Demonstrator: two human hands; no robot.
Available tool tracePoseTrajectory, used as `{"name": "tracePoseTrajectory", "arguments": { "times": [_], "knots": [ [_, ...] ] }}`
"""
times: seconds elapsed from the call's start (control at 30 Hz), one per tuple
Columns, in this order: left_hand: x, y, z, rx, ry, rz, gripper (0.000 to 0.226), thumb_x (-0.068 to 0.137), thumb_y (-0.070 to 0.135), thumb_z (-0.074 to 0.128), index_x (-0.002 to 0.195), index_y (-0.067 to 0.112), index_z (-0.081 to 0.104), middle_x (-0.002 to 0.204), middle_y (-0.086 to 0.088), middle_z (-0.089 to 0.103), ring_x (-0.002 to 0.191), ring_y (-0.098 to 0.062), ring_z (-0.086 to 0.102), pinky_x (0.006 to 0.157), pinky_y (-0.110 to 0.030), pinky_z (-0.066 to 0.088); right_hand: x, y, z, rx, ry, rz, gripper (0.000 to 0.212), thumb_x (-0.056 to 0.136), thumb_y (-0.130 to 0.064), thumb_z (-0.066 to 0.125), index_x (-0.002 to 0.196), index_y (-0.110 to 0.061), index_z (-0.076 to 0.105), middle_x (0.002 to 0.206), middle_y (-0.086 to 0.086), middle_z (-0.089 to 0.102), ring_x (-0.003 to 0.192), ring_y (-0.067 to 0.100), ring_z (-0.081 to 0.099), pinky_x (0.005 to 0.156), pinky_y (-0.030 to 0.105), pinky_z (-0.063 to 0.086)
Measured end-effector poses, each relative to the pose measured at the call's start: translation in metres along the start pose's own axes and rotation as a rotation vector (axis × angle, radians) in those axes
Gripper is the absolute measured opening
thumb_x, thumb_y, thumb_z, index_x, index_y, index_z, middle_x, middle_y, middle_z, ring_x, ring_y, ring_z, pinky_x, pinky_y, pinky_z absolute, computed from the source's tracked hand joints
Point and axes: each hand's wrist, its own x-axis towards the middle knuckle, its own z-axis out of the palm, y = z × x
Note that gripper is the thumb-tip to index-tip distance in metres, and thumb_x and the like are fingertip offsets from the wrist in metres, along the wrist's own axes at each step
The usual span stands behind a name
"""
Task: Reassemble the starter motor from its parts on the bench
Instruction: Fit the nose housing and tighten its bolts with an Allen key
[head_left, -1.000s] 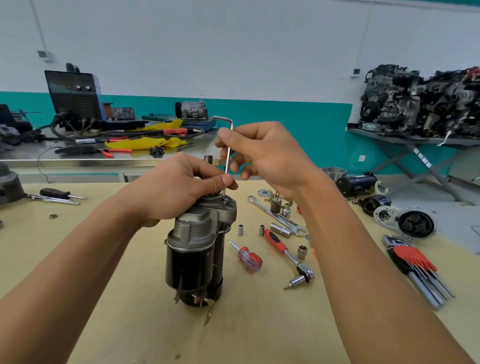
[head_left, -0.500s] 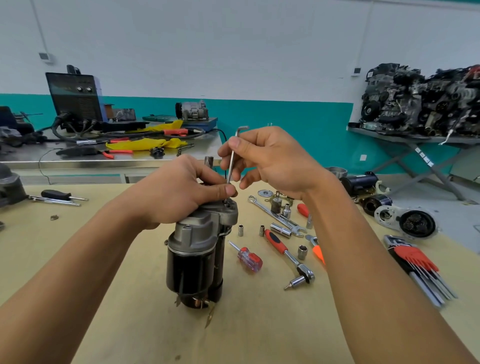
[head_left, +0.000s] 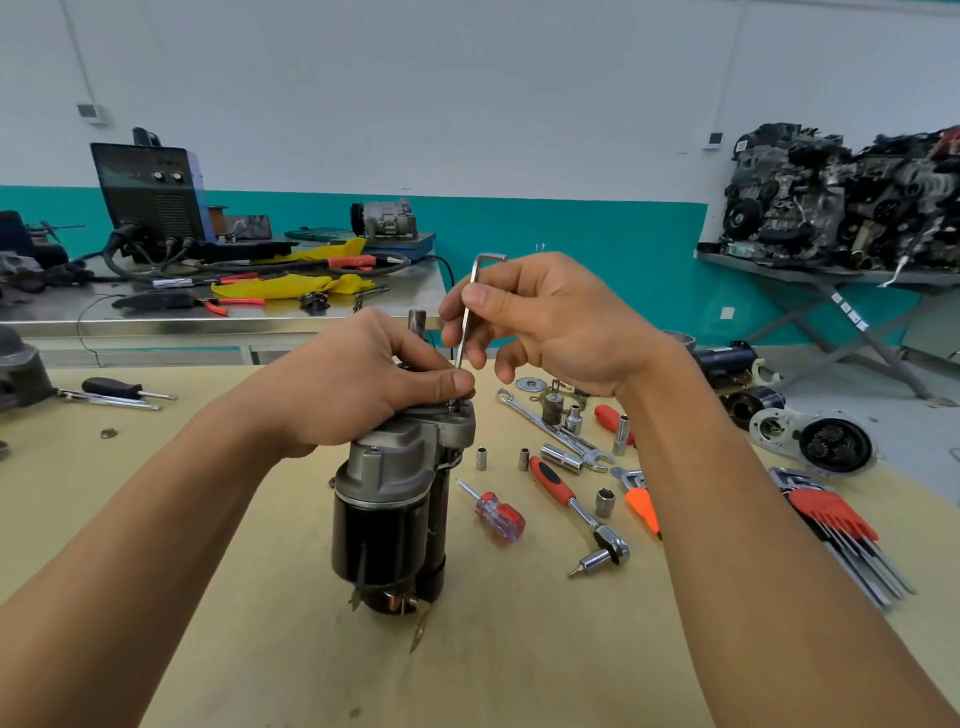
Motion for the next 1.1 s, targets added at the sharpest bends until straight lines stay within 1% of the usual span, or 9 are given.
{"name": "tracePoseTrajectory", "arguments": {
  "times": [0.17,0.27,0.33,0.4,0.5,0.73,0.83,0.97,1.1],
  "knots": [
    [0.0,-0.002,0.003,-0.084,0.073,-0.009,0.04,0.065,0.054,0.071,0.087,0.022,0.082,0.087,-0.008,0.078,0.092,-0.036,0.072,0.09,-0.055,0.057,0.01,0.007,0.014,-0.104,0.247,-0.036,0.022,0.092,-0.02,0.071,0.071,-0.013,0.07,0.062,0.003,0.068,0.046,0.009,0.053,0.04,0.018,0.038],
    [0.002,-0.004,0.003,-0.111,0.123,-0.017,0.032,0.065,0.049,0.074,0.081,0.022,0.081,0.076,-0.004,0.075,0.07,-0.018,0.068,0.074,-0.041,0.057,0.014,0.013,0.02,-0.083,0.379,-0.039,0.031,0.08,-0.023,0.082,0.058,-0.017,0.062,0.05,-0.001,0.056,0.04,0.008,0.044,0.039,0.017,0.034],
    [0.003,-0.005,0.003,-0.113,0.13,-0.02,0.028,0.067,0.047,0.076,0.077,0.021,0.08,0.071,-0.004,0.073,0.065,-0.015,0.065,0.067,-0.037,0.055,0.013,0.013,0.018,-0.056,0.339,-0.009,0.022,0.082,-0.027,0.081,0.065,-0.016,0.069,0.056,-0.001,0.058,0.043,0.008,0.043,0.039,0.017,0.033],
    [0.003,-0.006,0.002,-0.111,0.129,-0.02,0.026,0.068,0.046,0.075,0.077,0.022,0.08,0.07,-0.001,0.073,0.064,-0.014,0.065,0.066,-0.037,0.055,0.01,0.012,0.013,0.021,0.224,0.029,0.015,0.089,-0.026,0.072,0.086,-0.012,0.076,0.068,0.001,0.06,0.048,0.008,0.042,0.04,0.018,0.032],
    [0.003,-0.006,0.001,-0.105,0.09,-0.028,0.027,0.07,0.046,0.072,0.086,0.026,0.082,0.08,-0.002,0.078,0.078,-0.022,0.072,0.081,-0.047,0.059,0.005,0.013,0.004,0.166,0.09,0.088,0.018,0.098,-0.02,0.059,0.105,-0.012,0.074,0.072,0.0,0.048,0.054,0.007,0.039,0.043,0.017,0.03],
    [0.001,-0.002,0.0,-0.057,0.019,-0.011,0.035,0.075,0.047,0.064,0.098,0.027,0.081,0.099,-0.005,0.077,0.103,-0.029,0.069,0.097,-0.056,0.053,0.006,0.022,0.01,0.246,0.042,0.06,0.023,0.098,-0.014,0.057,0.09,-0.017,0.078,0.065,-0.002,0.05,0.053,0.005,0.04,0.044,0.015,0.031],
    [0.001,-0.001,0.002,-0.051,0.041,-0.027,0.037,0.07,0.051,0.066,0.095,0.028,0.081,0.096,0.002,0.078,0.1,-0.02,0.072,0.097,-0.05,0.055,0.007,0.021,0.015,0.187,0.152,0.029,0.011,0.087,-0.016,0.07,0.079,-0.013,0.077,0.059,0.0,0.051,0.047,0.005,0.04,0.04,0.014,0.031],
    [0.001,-0.001,0.002,-0.054,0.066,-0.042,0.032,0.07,0.049,0.069,0.089,0.027,0.082,0.088,0.002,0.079,0.092,-0.022,0.073,0.092,-0.05,0.058,0.009,0.024,0.02,0.189,0.271,0.037,0.026,0.078,-0.014,0.08,0.057,-0.018,0.066,0.058,0.0,0.05,0.041,0.004,0.038,0.037,0.015,0.03],
    [0.0,-0.001,0.002,-0.071,0.074,-0.045,0.029,0.07,0.047,0.07,0.088,0.027,0.082,0.086,-0.003,0.079,0.094,-0.03,0.073,0.092,-0.056,0.056,0.008,0.023,0.017,0.241,0.13,0.071,0.012,0.087,-0.022,0.072,0.075,-0.021,0.075,0.064,-0.001,0.047,0.046,0.005,0.034,0.038,0.015,0.026]
  ]
}}
